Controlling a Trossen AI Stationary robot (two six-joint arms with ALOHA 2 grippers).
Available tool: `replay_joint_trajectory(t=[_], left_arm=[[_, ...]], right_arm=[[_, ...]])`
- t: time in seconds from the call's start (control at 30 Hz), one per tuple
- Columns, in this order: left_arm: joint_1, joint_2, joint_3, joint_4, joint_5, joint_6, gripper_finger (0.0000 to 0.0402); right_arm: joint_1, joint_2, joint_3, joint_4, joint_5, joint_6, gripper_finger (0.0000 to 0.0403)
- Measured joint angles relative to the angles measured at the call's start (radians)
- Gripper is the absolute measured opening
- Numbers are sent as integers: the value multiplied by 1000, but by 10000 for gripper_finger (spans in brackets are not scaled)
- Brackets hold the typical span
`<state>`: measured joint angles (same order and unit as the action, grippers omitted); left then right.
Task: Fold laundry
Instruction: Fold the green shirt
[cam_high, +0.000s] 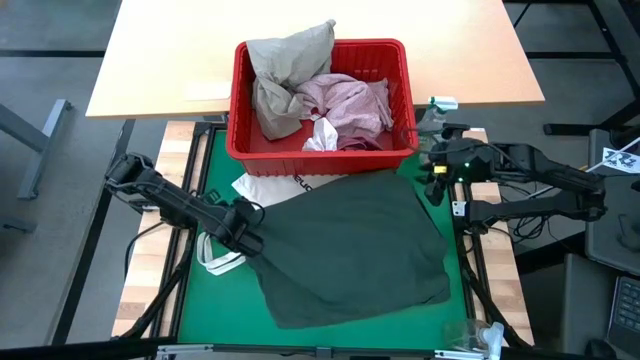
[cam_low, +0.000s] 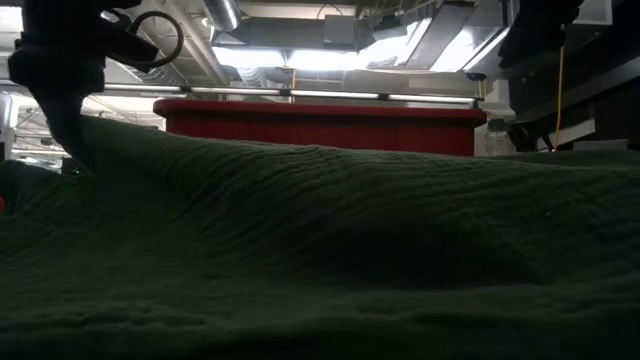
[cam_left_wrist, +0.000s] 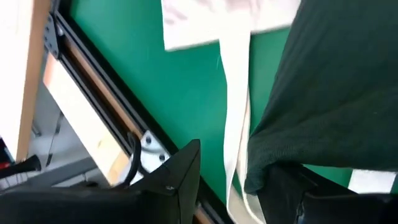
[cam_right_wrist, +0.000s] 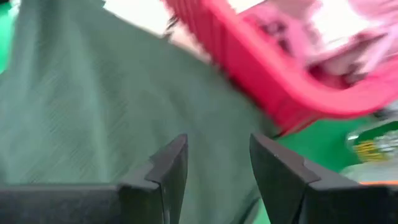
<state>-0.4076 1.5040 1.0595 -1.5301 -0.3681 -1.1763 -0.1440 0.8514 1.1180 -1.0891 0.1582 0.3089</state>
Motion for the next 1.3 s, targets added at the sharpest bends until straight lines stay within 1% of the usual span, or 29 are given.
replay_joint_trajectory(t=[0.07, 0.17, 0.23, 0.37, 0.4, 0.47, 0.57, 0.73, 0.9, 0.97, 1.1, 1.17, 1.3], left_arm=[[0, 0, 0, 14, -45, -20, 134], [0, 0, 0, 50, -143, -78, 134], [0, 0, 0, 81, -211, -104, 134], [0, 0, 0, 152, -331, -124, 134], [1, 0, 0, 171, -356, -125, 134], [2, 0, 0, 197, -373, -124, 134], [2, 0, 0, 199, -362, -125, 134], [0, 0, 0, 200, -294, -132, 134], [0, 0, 0, 211, -271, -158, 134], [0, 0, 0, 219, -260, -159, 134], [0, 0, 0, 220, -202, -160, 134], [0, 0, 0, 220, -161, -164, 134], [0, 0, 0, 218, -63, -181, 134]], right_arm=[[1, 8, 0, -8, -47, 0, 172], [1, 36, 0, -9, -84, 1, 172], [1, 62, 0, -9, -80, 0, 172], [1, 125, -1, -7, -36, 0, 172], [1, 145, -1, -4, -35, 0, 172], [1, 191, -1, 0, -38, 0, 172], [1, 256, -1, 7, -38, 0, 172], [1, 387, -1, 38, -34, -2, 172], [1, 505, -2, 116, 6, -53, 172], [1, 543, -2, 156, 7, -56, 172], [3, 618, 0, 184, 21, -74, 172], [4, 652, 2, 180, 54, -81, 172], [5, 705, 3, 174, 163, -81, 172]])
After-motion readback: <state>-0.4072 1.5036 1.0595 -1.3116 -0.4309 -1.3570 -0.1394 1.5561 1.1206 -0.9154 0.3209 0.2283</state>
